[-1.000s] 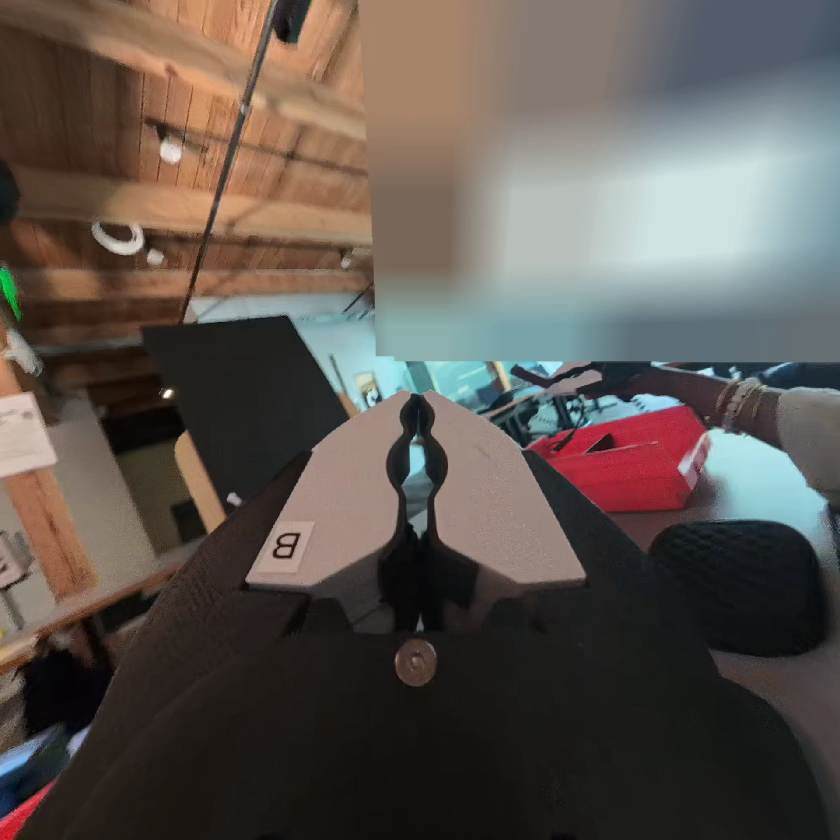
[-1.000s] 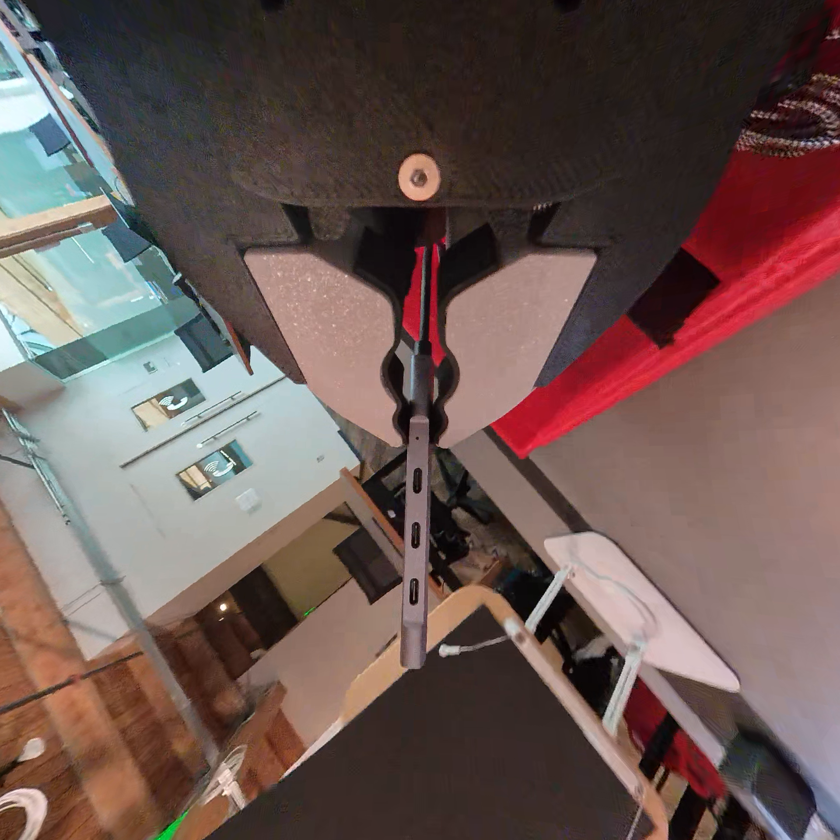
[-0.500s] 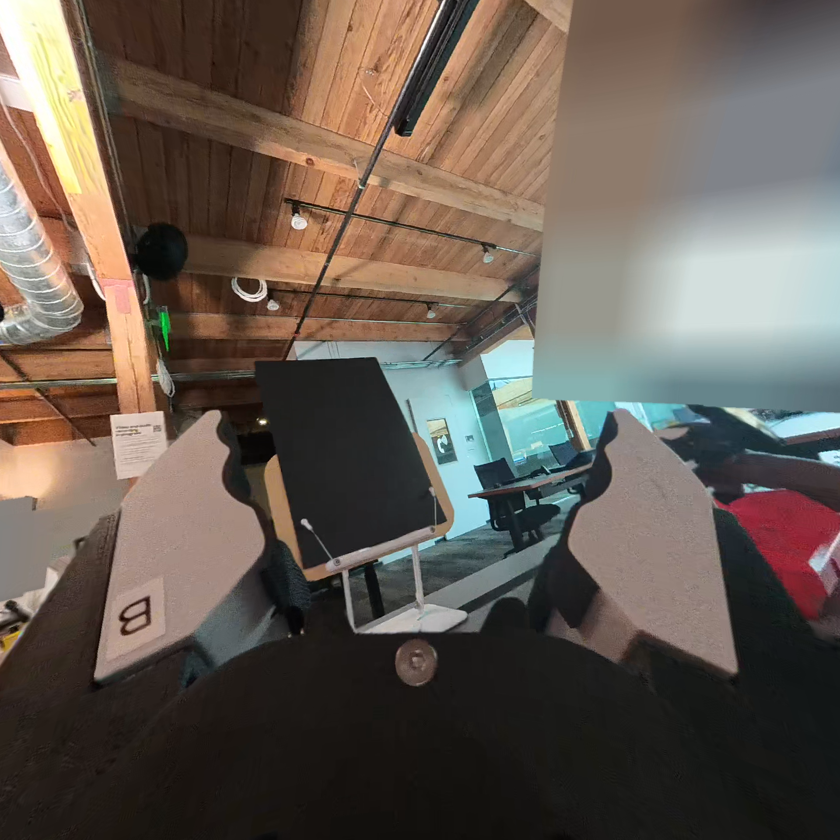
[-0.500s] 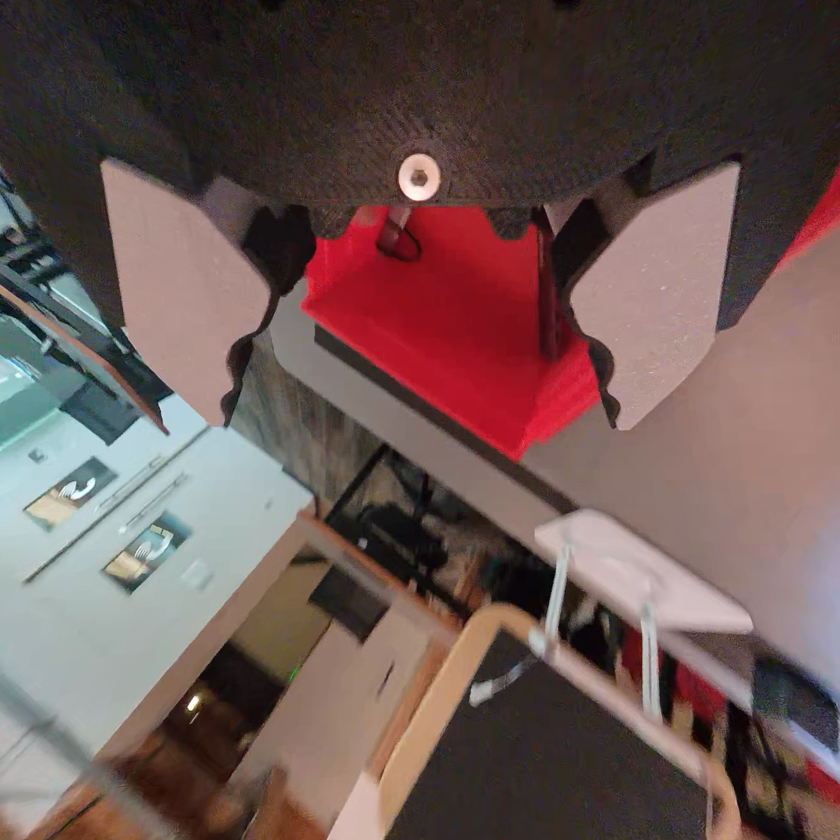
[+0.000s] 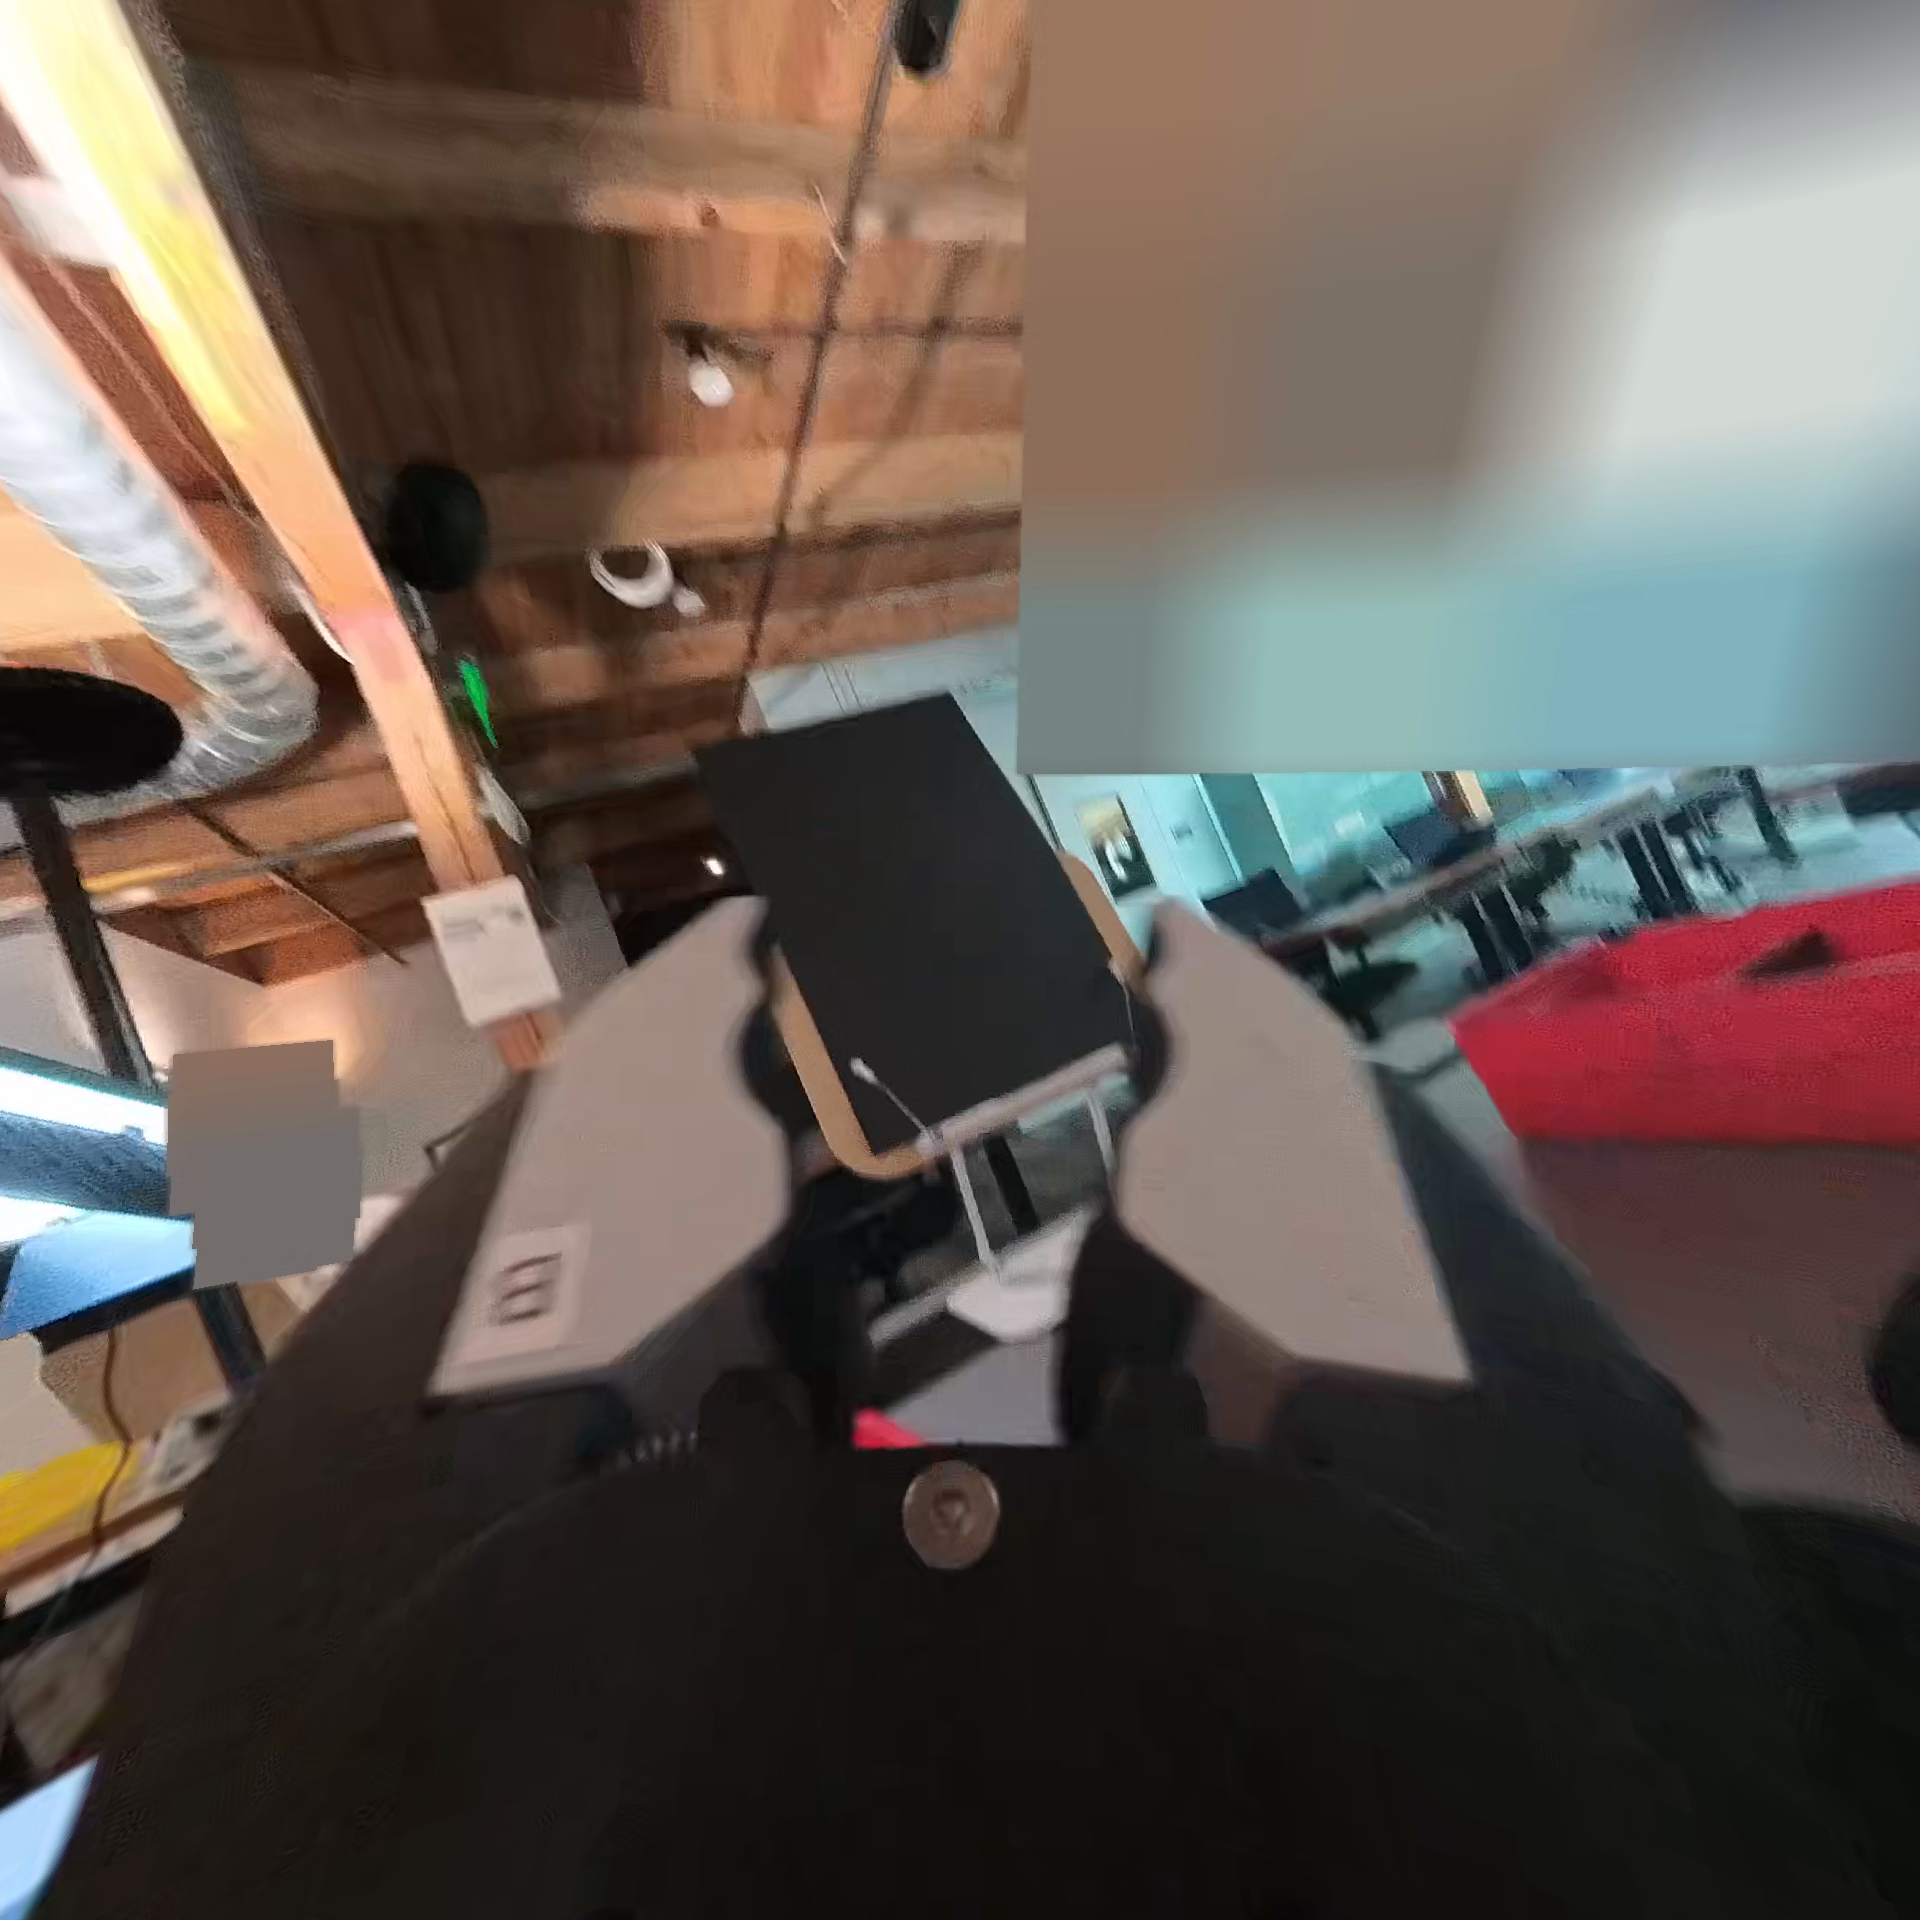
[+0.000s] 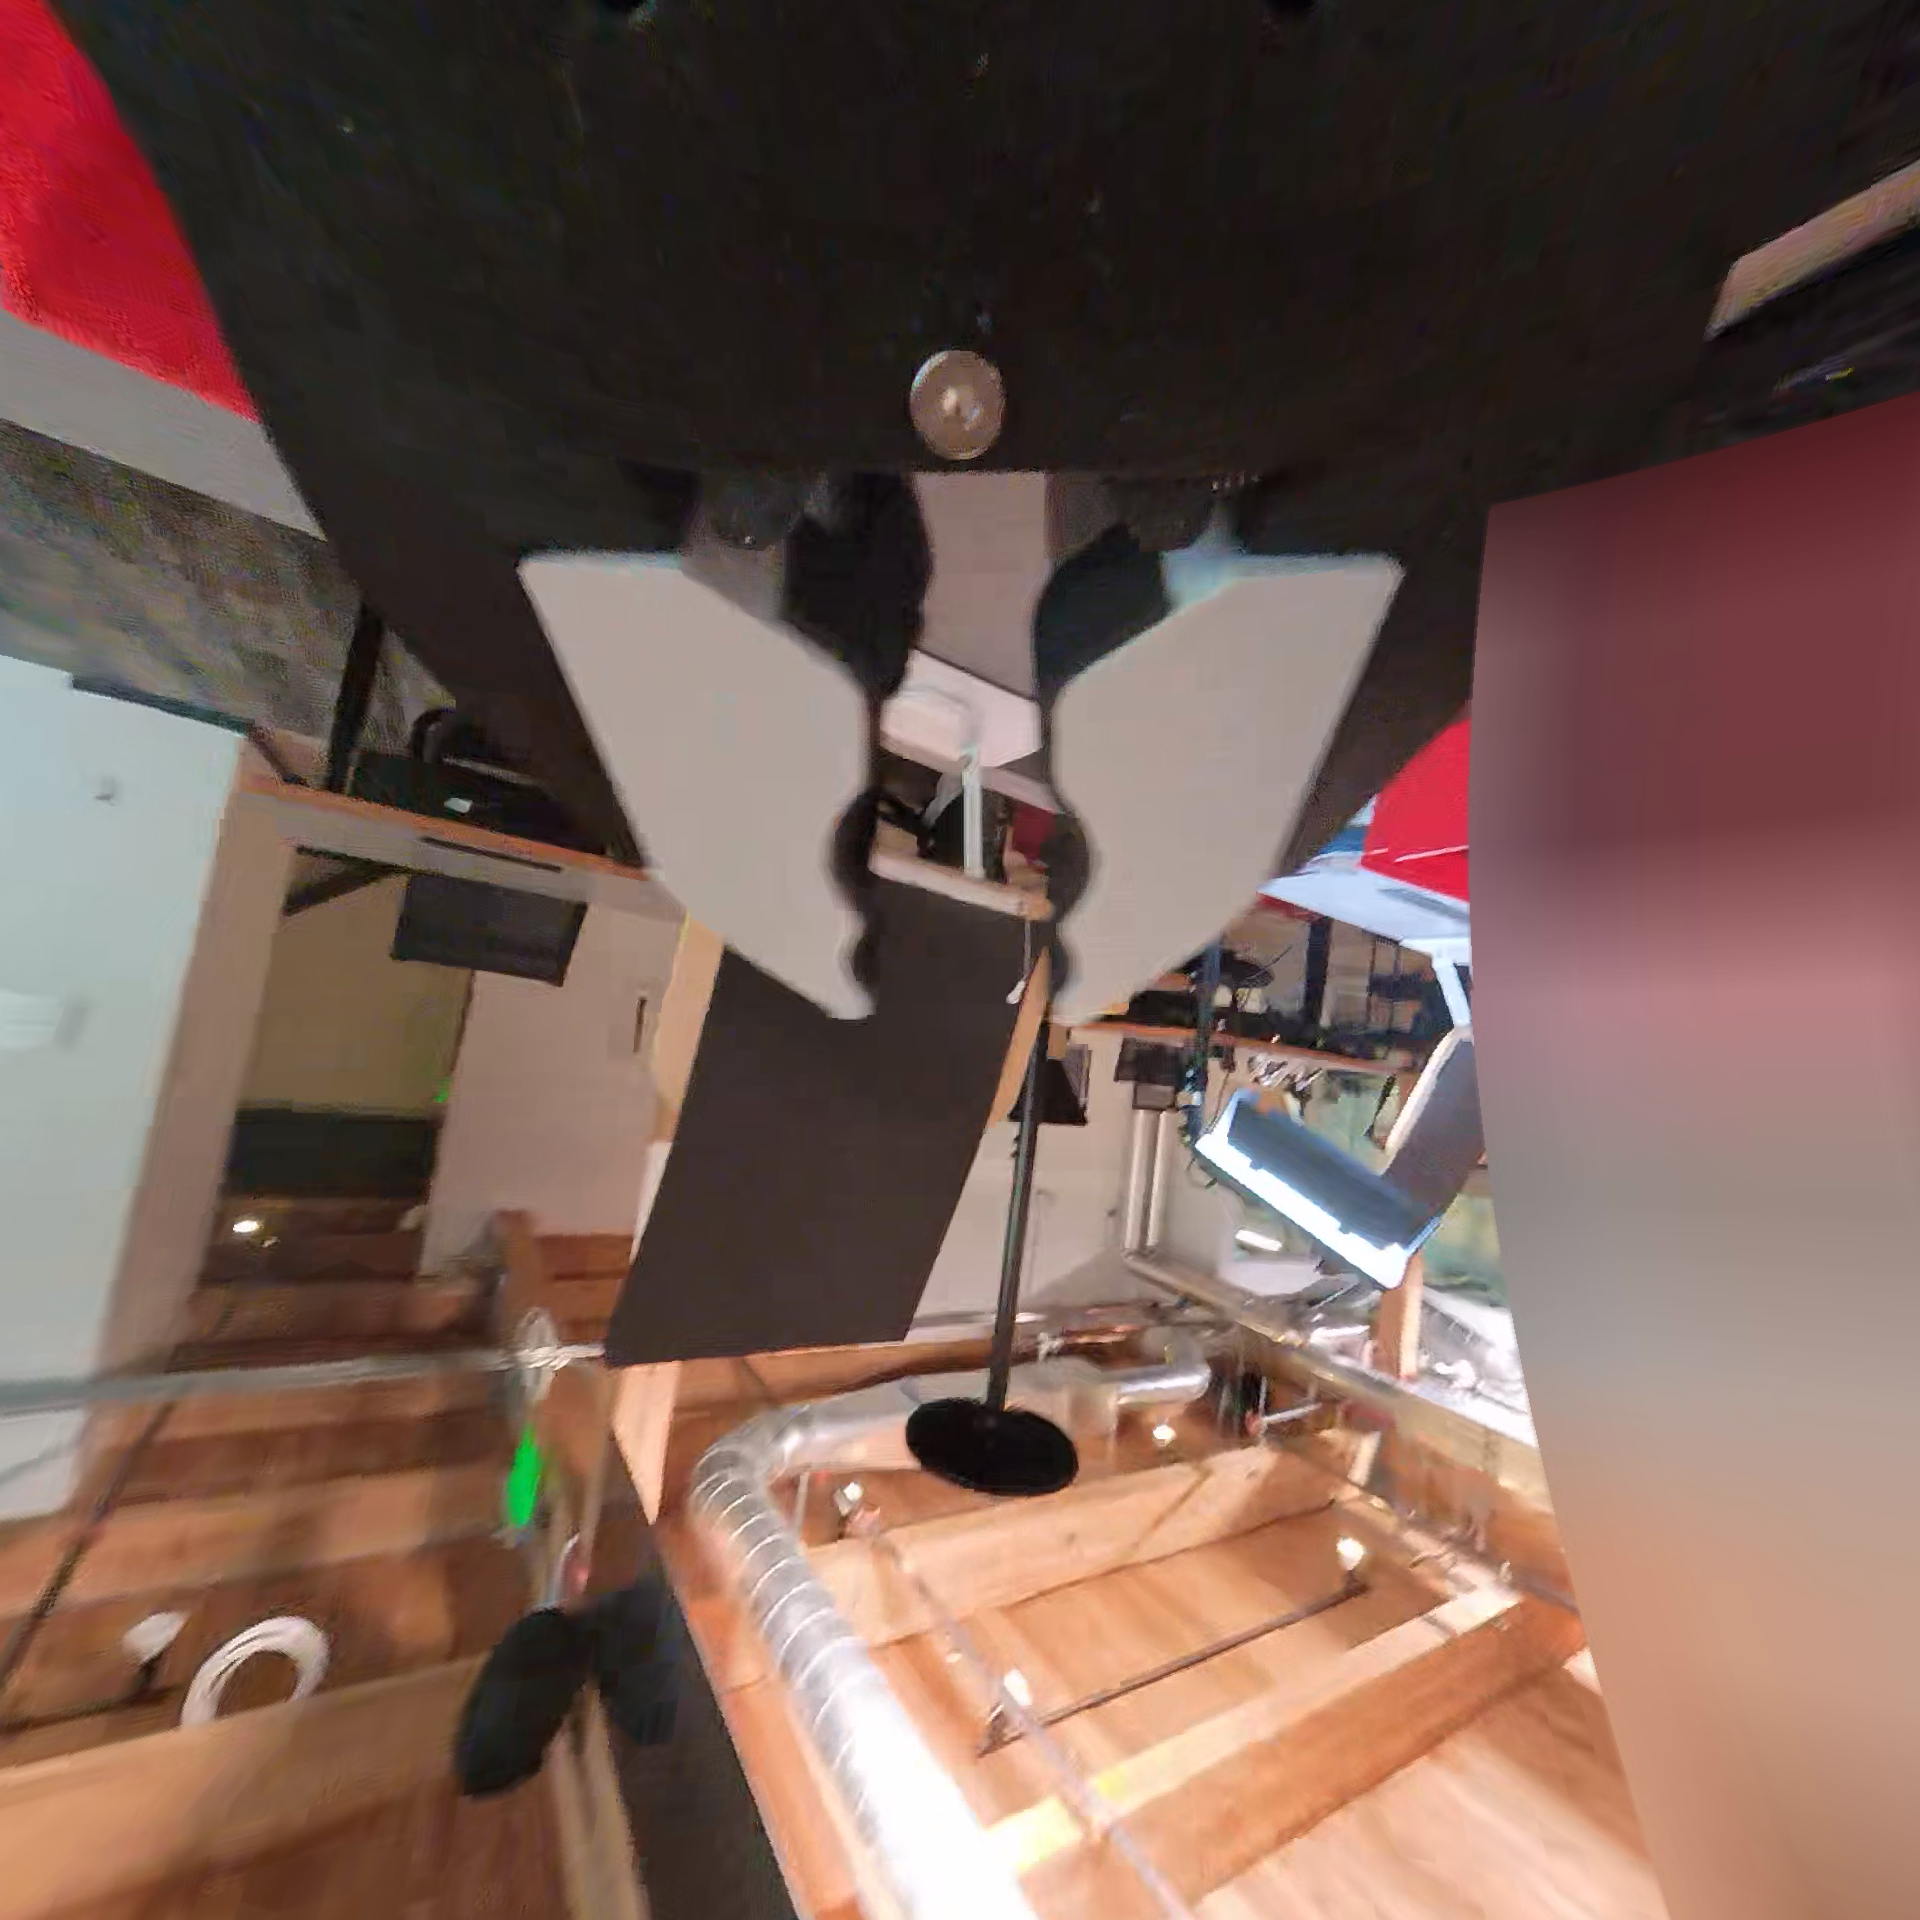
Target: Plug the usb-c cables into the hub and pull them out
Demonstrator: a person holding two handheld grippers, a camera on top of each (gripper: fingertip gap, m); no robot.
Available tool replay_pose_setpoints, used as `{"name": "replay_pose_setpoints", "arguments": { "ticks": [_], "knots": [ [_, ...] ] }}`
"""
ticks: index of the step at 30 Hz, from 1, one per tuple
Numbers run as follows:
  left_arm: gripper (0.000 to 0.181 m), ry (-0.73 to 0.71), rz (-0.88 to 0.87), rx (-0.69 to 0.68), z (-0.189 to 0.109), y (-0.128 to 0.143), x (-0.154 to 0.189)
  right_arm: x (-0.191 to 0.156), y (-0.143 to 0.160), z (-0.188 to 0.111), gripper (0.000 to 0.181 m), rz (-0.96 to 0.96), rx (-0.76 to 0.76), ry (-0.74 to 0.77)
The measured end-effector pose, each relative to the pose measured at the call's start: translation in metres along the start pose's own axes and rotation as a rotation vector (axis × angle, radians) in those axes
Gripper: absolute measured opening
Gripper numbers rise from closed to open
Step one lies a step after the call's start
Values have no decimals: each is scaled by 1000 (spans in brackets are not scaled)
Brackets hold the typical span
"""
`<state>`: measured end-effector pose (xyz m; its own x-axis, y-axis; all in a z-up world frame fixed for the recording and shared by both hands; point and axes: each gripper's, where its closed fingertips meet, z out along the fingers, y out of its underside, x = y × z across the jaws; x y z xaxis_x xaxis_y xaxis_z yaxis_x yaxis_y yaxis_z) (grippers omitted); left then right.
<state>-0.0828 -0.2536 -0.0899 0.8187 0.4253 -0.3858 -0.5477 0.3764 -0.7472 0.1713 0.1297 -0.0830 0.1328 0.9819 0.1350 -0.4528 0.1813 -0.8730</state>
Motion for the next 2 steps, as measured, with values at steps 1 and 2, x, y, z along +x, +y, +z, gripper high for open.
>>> {"name": "replay_pose_setpoints", "arguments": {
  "ticks": [1, 2],
  "knots": [
    [31, 41, 1, -105, -7, 11, 1, -9, 0, -3, 0, 2, -16, -23],
    [1, -1, -19, -181, -10, 19, -9, -16, -3, -4, 0, -2, -2, -25]
  ]
}}
